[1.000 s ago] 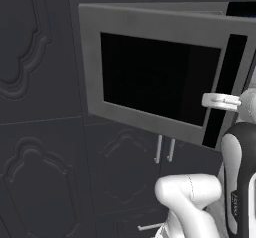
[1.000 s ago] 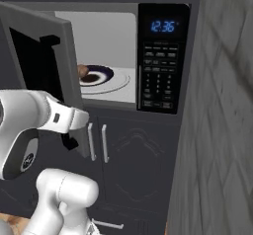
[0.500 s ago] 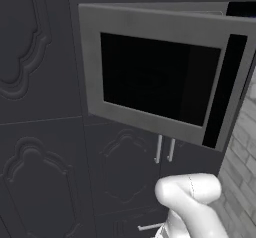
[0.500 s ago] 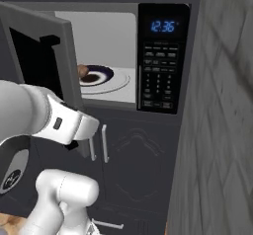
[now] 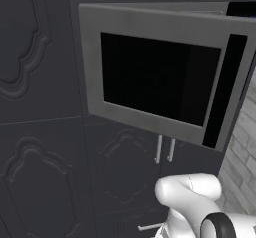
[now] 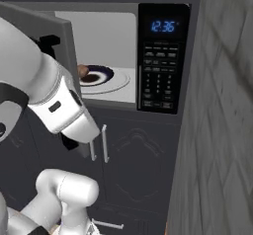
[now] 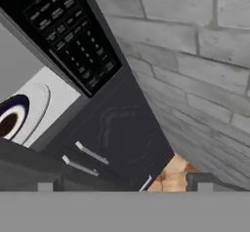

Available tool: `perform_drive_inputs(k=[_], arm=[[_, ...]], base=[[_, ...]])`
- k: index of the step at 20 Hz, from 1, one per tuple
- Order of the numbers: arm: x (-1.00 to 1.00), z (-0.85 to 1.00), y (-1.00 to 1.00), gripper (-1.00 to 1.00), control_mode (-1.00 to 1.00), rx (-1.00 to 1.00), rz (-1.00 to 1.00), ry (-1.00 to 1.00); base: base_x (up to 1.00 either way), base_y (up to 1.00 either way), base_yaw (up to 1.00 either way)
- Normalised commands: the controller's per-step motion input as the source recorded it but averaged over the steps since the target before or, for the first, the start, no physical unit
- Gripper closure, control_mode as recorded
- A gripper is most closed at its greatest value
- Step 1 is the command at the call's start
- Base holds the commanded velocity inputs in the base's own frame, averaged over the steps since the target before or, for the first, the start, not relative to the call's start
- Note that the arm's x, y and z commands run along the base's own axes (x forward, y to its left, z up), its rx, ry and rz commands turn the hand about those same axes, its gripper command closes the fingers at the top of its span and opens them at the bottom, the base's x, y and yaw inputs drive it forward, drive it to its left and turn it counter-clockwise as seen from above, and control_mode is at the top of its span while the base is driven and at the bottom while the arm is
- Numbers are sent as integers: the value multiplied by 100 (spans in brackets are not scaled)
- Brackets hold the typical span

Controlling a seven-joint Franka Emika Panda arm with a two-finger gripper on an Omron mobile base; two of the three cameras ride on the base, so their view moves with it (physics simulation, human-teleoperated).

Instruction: Retrieve the reheated potato from the microwave, then place the potato, cheese, and condiment on the cutting board.

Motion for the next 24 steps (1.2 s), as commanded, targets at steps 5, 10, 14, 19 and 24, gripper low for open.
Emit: perform_drive_inputs(k=[5,10,14,19,24], arm=[[-5,0,-18,-100,-100,37,-37,1],[21,-15,-14,-100,-100,42,-17,0],[49,-31,-1,-100,-100,34,-10,0],[53,-36,0,-100,-100,21,-8,0],[24,-37,0,-100,-100,13,-6,-6]], base=[[0,0,0],[0,0,0],[0,0,0],[0,0,0],[0,0,0]])
